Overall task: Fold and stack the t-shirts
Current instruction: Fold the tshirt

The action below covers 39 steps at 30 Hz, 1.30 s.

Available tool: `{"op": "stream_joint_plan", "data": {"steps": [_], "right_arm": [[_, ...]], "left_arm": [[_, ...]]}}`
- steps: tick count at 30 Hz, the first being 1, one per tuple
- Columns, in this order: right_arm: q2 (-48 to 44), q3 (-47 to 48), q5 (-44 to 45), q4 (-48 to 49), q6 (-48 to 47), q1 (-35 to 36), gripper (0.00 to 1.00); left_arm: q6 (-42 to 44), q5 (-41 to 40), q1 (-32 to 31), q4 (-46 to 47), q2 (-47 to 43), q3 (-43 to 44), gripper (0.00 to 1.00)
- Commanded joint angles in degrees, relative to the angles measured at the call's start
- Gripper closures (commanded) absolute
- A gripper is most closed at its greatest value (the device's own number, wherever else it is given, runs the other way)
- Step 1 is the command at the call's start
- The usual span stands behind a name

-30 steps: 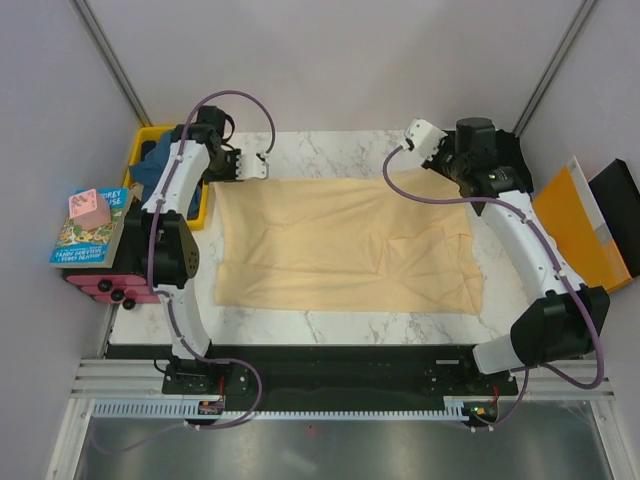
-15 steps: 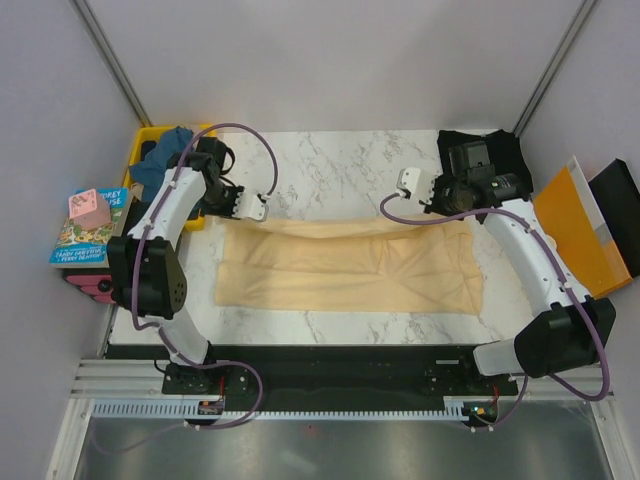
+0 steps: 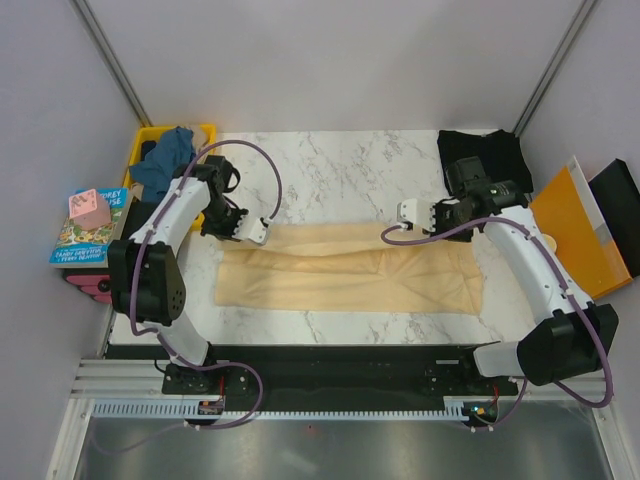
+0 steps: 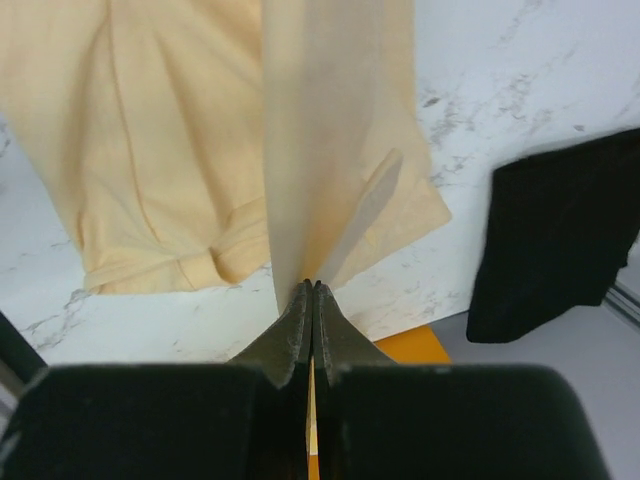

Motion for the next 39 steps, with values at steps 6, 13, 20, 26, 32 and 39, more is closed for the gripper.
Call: {"op": "stream_joint_plan", "data": {"steps": [6, 13, 20, 26, 32, 39], "right_arm": [[0.02, -3.41, -3.30, -5.97, -2.22, 3.59, 1.00], [2.40, -4.47, -3.04, -6.59, -2.57, 5.08, 1.00], [2.75, -5.78, -2.33, -8.69, -4.06, 5.44, 1.00], [3.63, -6.49, -3.12, -10.80, -4.50, 6.05, 1.00], [4.33, -9.30, -3.56, -12.65, -5.03, 8.07, 0.79], [4.87, -9.91, -2.60, -15.29, -4.41, 9.04, 0.45]], "left_arm": [[2.19, -2.97, -0.91, 0.89, 0.55, -2.56, 0.94], [1.48, -4.37, -1.43, 1.94, 2.83, -2.39, 0.92], [2.62, -4.81, -1.52, 1.15, 2.66, -5.28, 0.94], [3.67, -7.43, -1.70, 1.07, 2.92, -7.92, 0.92], [3.06, -8.94, -1.87, 1.07, 4.77, -7.57, 0.42], [-1.06, -8.08, -1.44, 0.80, 6.35, 1.70, 0.30]]}}
